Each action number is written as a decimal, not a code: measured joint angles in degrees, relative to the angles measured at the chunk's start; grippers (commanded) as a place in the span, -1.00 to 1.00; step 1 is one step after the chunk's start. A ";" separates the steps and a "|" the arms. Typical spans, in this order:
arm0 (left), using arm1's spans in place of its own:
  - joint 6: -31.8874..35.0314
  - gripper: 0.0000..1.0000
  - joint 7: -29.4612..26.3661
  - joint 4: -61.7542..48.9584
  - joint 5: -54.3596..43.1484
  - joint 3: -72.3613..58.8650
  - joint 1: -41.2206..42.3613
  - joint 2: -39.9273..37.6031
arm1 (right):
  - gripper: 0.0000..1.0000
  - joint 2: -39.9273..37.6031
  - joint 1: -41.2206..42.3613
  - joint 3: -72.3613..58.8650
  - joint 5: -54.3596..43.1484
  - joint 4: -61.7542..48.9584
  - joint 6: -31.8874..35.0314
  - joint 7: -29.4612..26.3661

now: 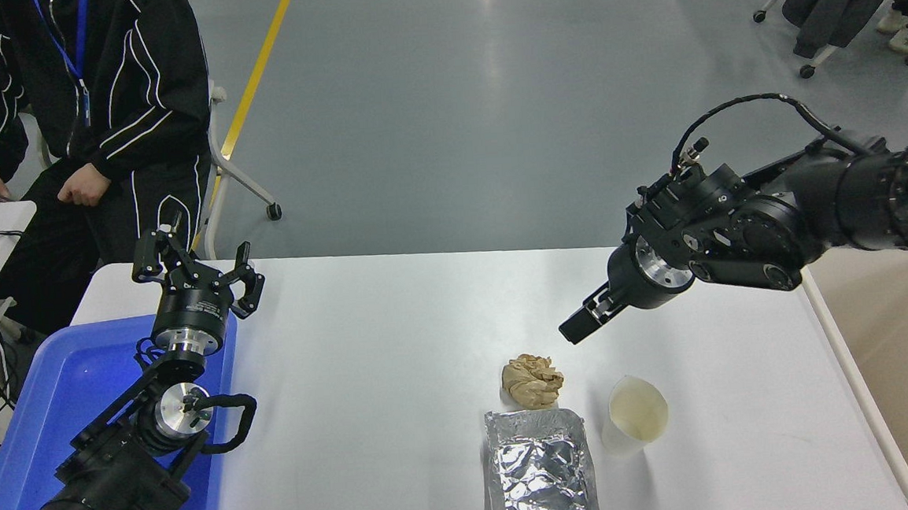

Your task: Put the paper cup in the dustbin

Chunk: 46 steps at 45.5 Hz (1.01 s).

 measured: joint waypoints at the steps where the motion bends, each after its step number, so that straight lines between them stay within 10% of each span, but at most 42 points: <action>1: 0.00 1.00 0.00 0.00 0.00 0.00 0.00 0.00 | 0.99 -0.40 0.09 -0.03 -0.47 0.80 0.01 0.00; 46: 0.00 1.00 0.00 0.00 0.01 0.00 0.01 0.00 | 0.96 -4.61 -9.98 0.94 -2.55 -0.80 -0.67 -0.11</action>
